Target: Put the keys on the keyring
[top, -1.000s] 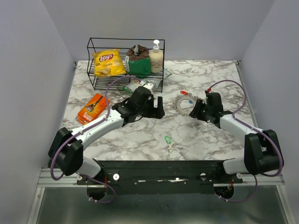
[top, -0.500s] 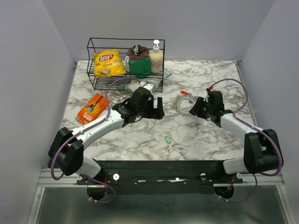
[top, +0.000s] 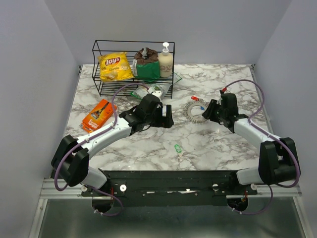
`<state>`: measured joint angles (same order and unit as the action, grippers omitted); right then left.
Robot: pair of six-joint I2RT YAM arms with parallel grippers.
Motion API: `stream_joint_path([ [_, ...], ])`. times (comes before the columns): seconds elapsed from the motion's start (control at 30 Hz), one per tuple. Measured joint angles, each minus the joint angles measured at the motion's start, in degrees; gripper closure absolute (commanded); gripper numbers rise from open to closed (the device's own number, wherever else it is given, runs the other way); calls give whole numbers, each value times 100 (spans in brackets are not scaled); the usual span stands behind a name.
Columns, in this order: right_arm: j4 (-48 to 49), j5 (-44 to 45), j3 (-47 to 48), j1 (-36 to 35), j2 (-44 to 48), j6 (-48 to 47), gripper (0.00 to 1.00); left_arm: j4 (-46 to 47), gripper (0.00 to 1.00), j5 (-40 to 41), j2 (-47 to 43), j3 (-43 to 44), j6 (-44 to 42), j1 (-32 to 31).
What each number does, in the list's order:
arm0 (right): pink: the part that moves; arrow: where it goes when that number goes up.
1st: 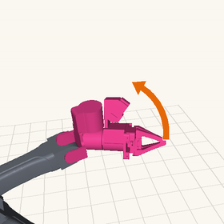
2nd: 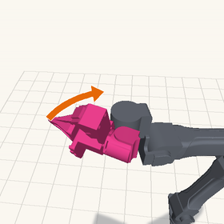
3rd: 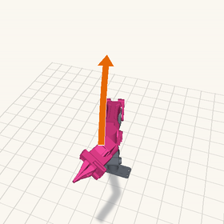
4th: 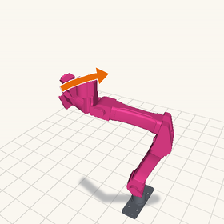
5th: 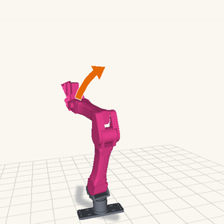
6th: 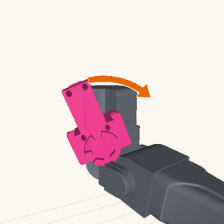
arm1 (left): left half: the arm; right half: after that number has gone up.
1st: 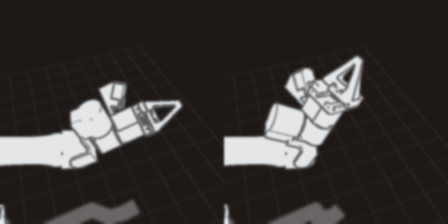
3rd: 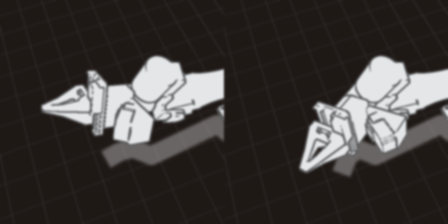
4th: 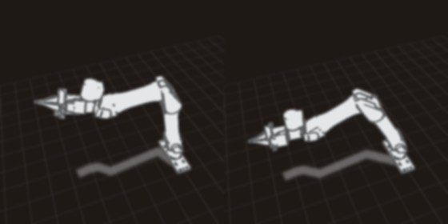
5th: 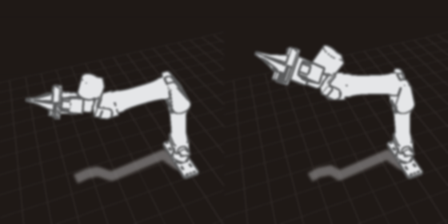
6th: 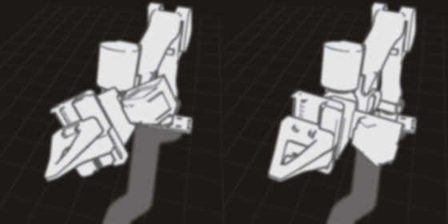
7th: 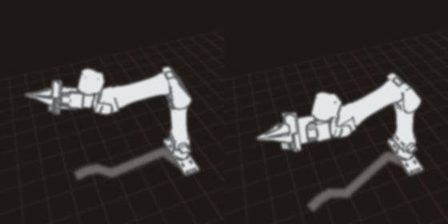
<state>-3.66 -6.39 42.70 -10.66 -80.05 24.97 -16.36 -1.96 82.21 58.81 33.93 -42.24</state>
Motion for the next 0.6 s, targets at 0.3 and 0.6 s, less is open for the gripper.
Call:
stream_joint_path([
  [0.3, -127, 398, 11, 140, 42, -55, 51, -2, 1, 0, 28, -2, 0, 0],
  [0.6, -210, 437, 61, 422, -273, -55, 55, -7, 1, 0, 66, -2, -7, 0],
])
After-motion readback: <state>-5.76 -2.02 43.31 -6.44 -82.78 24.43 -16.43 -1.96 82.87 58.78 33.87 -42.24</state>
